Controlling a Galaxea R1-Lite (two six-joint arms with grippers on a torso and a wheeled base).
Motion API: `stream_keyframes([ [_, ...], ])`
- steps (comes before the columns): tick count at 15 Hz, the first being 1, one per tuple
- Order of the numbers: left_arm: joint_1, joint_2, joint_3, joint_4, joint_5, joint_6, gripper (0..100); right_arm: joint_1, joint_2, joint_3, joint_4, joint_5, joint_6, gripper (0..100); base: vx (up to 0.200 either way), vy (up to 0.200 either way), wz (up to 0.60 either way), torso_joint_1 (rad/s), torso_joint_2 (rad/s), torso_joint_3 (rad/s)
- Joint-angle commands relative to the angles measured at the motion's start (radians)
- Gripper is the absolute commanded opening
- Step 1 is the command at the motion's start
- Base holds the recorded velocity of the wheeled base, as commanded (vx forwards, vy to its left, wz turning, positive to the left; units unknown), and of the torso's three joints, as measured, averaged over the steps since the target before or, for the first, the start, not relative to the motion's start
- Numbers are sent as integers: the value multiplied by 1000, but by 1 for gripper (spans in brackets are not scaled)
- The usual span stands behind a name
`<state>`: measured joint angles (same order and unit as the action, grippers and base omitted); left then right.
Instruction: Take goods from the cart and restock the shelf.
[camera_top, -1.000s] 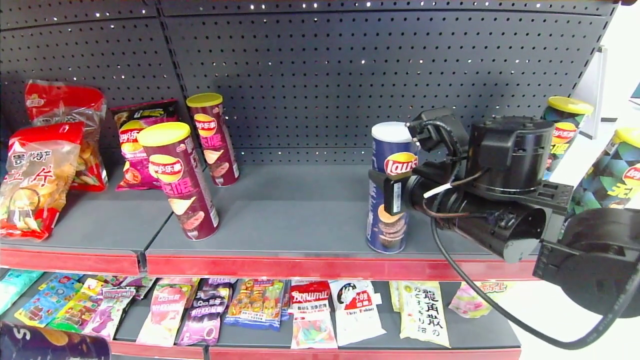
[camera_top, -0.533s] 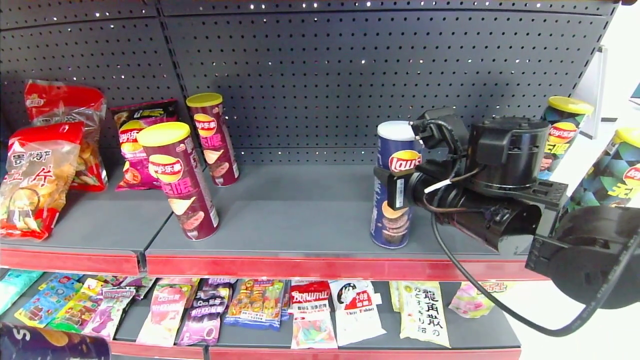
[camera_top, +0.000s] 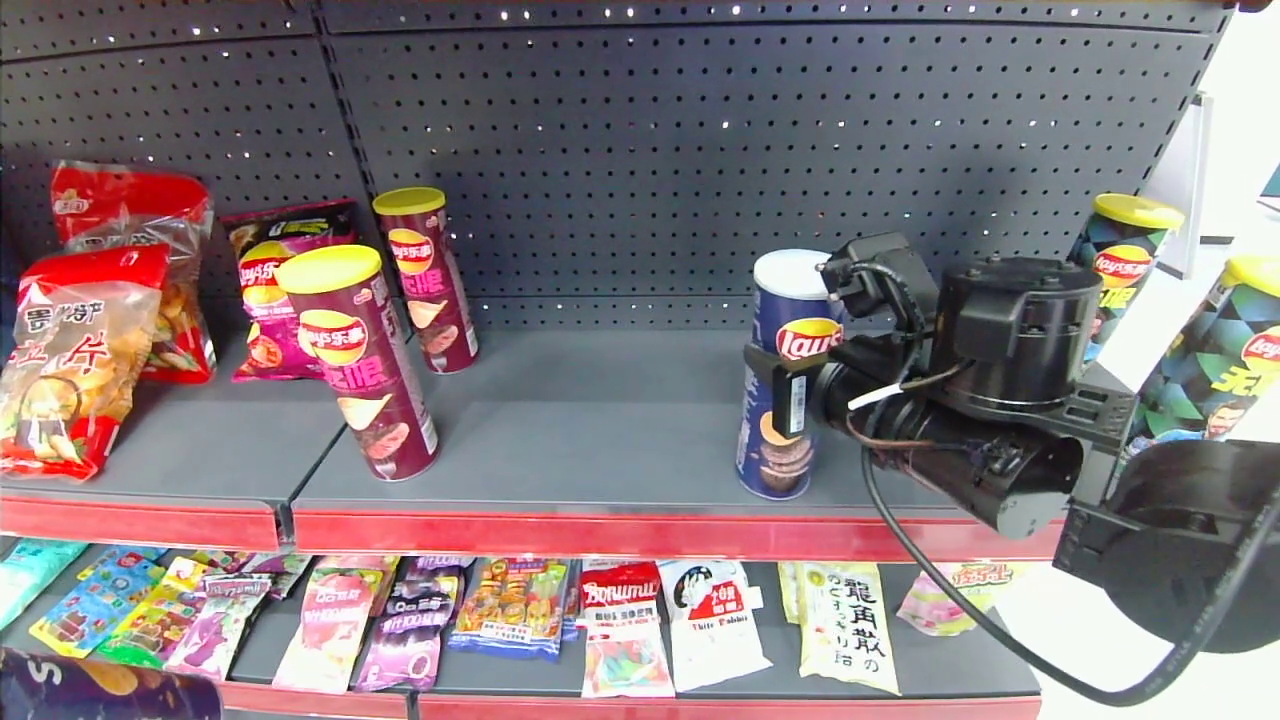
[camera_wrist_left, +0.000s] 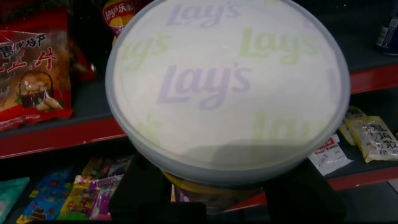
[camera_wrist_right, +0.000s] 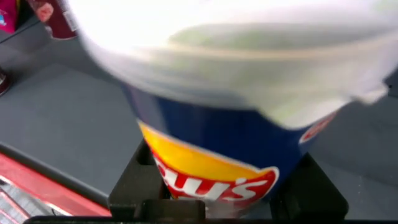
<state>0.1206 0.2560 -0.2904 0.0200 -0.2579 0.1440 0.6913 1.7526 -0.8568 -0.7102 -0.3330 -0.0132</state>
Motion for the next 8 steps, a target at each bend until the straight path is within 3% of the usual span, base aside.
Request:
stream_keyframes([
  [1, 1, -6, 4, 0, 0, 0, 0, 19, -10, 10, 2, -1, 1, 0, 0, 0, 0, 0, 0, 0],
  [8, 1, -1, 5, 0, -1, 0, 0, 19, -11, 16, 0, -3, -2, 0, 0, 0, 0, 0, 0, 0],
])
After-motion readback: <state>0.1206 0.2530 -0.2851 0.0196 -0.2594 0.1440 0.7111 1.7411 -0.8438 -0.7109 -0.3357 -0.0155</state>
